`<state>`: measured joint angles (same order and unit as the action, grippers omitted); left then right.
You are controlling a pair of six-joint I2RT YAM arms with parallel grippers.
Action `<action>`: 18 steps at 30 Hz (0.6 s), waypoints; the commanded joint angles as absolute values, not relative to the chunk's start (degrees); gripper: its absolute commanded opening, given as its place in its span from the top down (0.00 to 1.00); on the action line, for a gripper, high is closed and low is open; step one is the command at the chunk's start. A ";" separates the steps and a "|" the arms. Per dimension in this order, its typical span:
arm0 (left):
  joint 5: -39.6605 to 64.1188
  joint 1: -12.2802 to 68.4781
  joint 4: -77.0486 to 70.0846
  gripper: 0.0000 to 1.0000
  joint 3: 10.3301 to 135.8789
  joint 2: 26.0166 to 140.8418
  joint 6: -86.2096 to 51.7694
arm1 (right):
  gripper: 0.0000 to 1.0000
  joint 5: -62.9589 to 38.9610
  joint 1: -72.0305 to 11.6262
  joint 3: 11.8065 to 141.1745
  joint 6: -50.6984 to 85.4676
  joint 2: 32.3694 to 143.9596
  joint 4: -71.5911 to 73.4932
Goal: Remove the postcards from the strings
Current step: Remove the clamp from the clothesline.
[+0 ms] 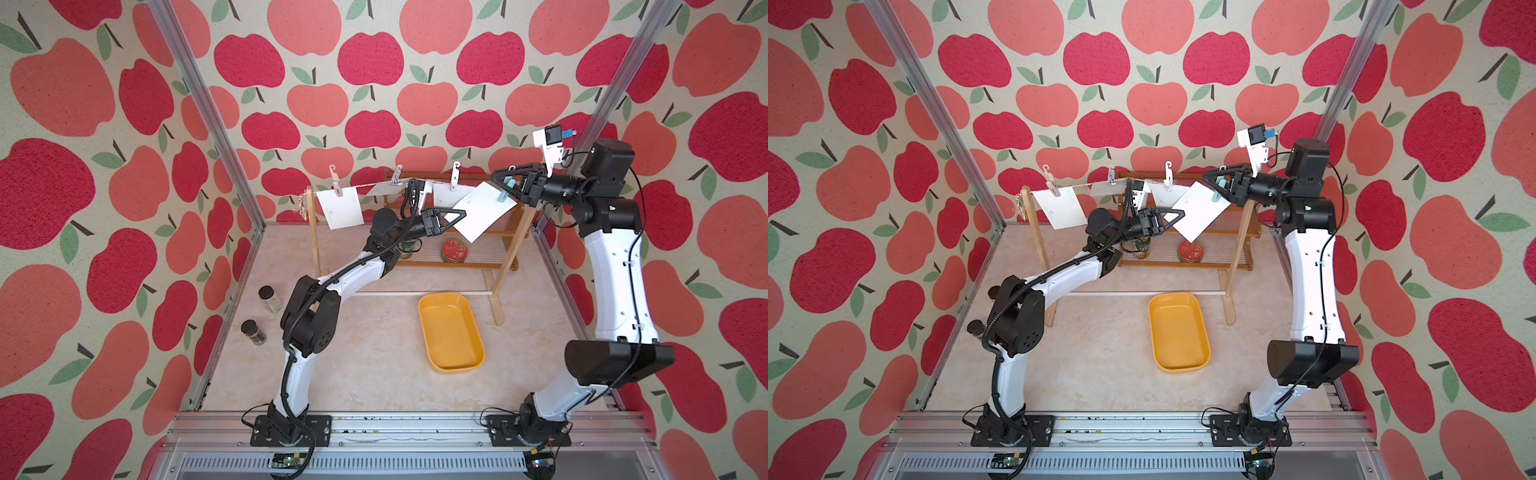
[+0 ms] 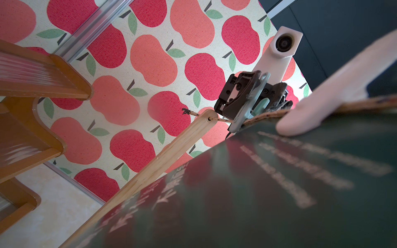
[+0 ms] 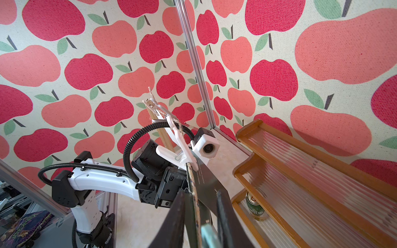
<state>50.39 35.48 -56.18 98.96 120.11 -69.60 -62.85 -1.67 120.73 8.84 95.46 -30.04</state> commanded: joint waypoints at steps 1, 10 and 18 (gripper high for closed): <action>49.04 35.33 -57.42 1.00 99.19 120.41 -69.27 | 0.78 -63.69 -2.81 120.85 10.02 94.84 -32.43; 49.39 35.94 -53.98 1.00 96.63 119.27 -65.52 | 0.79 -59.37 -2.79 121.34 10.85 93.83 -30.75; 49.66 36.62 -51.98 1.00 94.72 118.36 -63.30 | 0.79 -53.20 -2.81 121.37 12.76 92.82 -27.01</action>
